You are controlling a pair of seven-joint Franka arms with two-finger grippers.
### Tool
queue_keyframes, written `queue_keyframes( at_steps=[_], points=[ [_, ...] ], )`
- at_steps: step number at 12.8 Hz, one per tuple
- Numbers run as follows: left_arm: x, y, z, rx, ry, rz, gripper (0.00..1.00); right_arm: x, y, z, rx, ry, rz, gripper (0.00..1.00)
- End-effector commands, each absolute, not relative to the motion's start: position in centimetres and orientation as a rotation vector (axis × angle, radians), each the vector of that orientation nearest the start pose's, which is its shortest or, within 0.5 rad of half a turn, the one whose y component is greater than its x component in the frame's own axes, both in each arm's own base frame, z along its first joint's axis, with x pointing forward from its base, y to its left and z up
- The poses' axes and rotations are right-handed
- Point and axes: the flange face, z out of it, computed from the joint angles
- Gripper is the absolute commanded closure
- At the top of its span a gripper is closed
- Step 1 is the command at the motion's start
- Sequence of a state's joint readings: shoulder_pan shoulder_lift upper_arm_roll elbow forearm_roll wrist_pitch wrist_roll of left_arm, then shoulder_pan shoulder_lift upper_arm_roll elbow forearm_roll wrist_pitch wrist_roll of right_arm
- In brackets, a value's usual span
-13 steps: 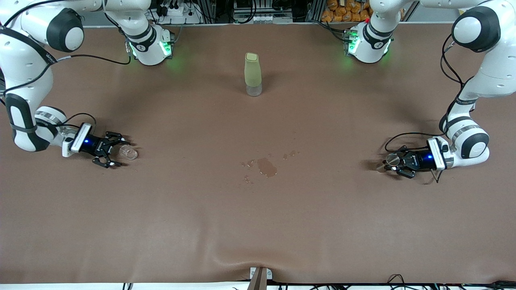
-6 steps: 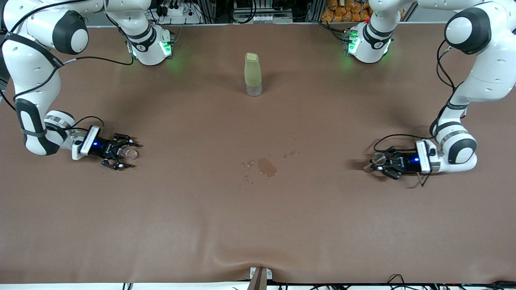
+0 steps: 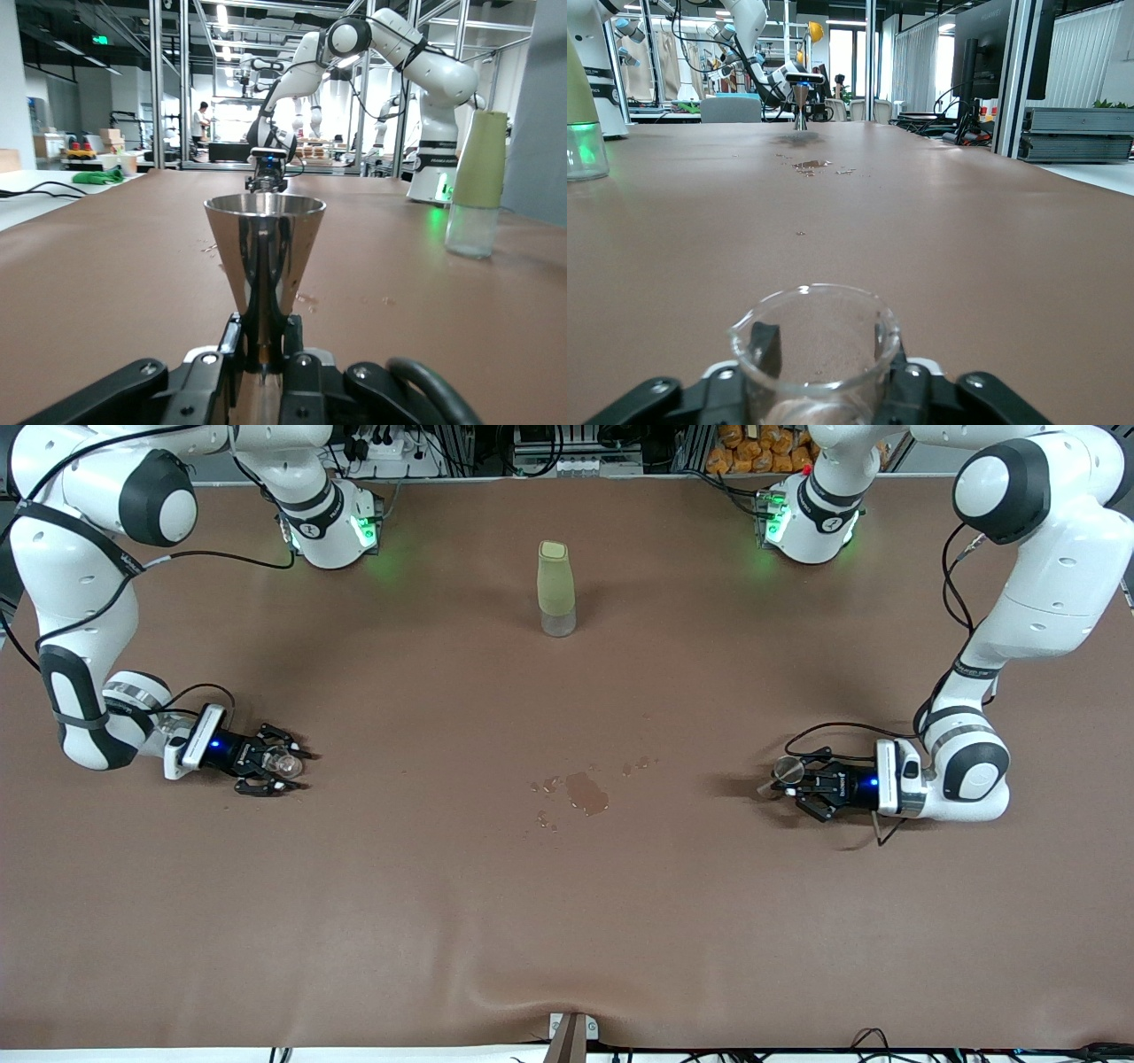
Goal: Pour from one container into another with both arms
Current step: 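Lift the beaker with the right gripper while the left gripper lifts the jigger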
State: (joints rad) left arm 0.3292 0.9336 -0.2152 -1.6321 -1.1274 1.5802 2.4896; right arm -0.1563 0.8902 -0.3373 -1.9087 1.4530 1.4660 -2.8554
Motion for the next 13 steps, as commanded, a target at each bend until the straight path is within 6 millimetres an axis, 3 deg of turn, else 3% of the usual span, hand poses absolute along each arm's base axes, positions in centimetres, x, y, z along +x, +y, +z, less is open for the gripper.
queue_keyframes(
  at_steps=[1, 4, 7, 10, 13],
  points=[
    [61.4, -5.7, 12.8, 1.161, -1.339, 0.936, 1.00, 49.5, -14.2, 3.9, -1.353, -1.513, -1.493, 1.00],
    [61.5, -10.0, 13.3, 1.163, -1.344, 0.887, 1.00, 50.3, -12.7, 4.6, -1.386, -1.411, -1.403, 1.00],
    [61.8, -14.9, 15.0, 1.167, -1.350, 0.894, 1.00, 52.1, -10.0, 7.8, -1.338, -1.345, -1.353, 1.00],
    [61.5, -19.1, 16.5, 1.159, -1.352, 0.899, 1.00, 54.1, -6.8, 12.1, -1.281, -1.289, -1.289, 1.00],
    [61.5, -22.5, 17.9, 1.178, -1.397, 0.900, 1.00, 55.8, -4.4, 18.7, -1.255, -1.241, -1.221, 1.00]
  ],
)
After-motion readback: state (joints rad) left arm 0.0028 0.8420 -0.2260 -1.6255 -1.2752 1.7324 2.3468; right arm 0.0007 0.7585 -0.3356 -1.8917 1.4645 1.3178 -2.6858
